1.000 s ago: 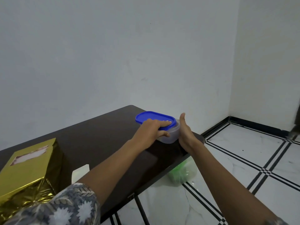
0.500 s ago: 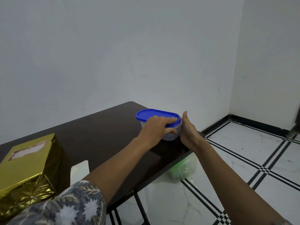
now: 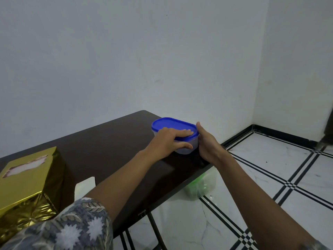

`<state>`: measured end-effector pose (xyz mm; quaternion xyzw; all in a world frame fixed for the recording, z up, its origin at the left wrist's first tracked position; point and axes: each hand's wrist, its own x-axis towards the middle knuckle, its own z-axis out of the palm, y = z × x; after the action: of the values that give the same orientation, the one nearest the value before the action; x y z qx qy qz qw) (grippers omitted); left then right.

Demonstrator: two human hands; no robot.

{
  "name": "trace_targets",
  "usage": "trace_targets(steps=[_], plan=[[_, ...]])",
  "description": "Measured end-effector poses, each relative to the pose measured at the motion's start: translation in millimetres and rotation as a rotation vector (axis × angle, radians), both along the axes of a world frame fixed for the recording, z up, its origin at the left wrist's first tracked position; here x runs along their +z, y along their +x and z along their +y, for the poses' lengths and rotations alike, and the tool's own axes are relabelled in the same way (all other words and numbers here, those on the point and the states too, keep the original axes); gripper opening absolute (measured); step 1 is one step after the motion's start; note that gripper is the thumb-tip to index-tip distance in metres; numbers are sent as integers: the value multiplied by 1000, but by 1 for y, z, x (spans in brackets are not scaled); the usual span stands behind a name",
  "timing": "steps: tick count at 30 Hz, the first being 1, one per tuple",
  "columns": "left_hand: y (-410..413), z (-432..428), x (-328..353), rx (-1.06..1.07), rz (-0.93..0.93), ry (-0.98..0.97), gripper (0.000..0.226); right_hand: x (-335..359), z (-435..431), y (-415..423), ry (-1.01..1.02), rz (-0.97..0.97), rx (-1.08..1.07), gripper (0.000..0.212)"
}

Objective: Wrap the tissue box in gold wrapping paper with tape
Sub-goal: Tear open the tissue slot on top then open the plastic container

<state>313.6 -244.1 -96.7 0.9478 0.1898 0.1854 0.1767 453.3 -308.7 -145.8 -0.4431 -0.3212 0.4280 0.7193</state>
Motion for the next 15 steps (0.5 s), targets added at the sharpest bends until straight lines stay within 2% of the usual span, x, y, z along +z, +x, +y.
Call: trace_targets(steps=[1, 2, 3, 5, 7, 8, 10, 11, 15], plan=[[-1, -2, 3, 7, -25, -102, 33, 1, 0, -1, -6, -7, -22, 46], [-1, -2, 9, 31, -102, -229, 17, 2, 0, -3, -18, -16, -62, 40], [2, 4, 14, 77, -220, -332, 12, 5, 1, -6, -32, -25, -107, 36], [10, 30, 19, 290, -397, -423, 25, 8, 4, -9, -100, -24, -179, 29], [14, 55, 19, 488, -373, -552, 48, 15, 8, -11, -185, -4, -205, 24], [17, 64, 14, 553, -359, -700, 52, 19, 10, -11, -230, 1, -217, 22], [19, 73, 7, 625, -420, -991, 46, 27, 16, -15, -295, 11, -248, 20], [20, 76, 3, 646, -478, -1073, 41, 28, 19, -17, -311, 23, -264, 21], [29, 96, -12, 700, -693, -1157, 18, 23, 37, -22, -324, 100, -339, 19]])
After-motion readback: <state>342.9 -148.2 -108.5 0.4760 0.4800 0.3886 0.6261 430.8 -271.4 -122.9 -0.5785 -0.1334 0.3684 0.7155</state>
